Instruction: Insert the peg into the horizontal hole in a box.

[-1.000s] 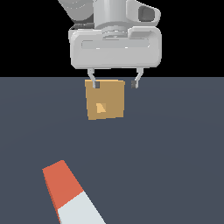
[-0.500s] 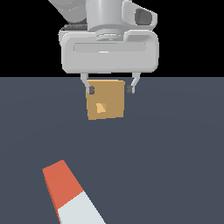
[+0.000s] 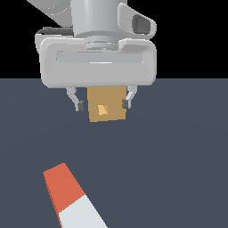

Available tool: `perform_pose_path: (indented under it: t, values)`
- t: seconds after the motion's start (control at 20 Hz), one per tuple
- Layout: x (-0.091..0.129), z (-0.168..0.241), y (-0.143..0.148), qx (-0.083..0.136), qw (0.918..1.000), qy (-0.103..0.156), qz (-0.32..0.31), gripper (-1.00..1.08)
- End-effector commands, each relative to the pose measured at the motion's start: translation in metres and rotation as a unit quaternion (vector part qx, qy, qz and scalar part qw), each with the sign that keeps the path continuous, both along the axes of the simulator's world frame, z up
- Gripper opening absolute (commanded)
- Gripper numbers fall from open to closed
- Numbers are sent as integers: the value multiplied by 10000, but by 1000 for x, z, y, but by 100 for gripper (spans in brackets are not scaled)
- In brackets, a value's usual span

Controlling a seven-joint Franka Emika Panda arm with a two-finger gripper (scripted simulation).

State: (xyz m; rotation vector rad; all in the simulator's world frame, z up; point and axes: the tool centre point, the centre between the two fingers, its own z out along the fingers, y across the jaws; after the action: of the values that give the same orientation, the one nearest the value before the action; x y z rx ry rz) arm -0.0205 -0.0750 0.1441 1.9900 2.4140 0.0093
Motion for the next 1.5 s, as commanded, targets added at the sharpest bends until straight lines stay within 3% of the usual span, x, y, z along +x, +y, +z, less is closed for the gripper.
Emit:
perform_pose_path:
  t: [0.0,0.6,1.45]
  values:
    - [-4,-6,-12,0,9998,5,220,100]
    - [-14,-35,-72,3,9921,32,1253,100]
    - [-6,-71,-146,2,9687,66,2483,100]
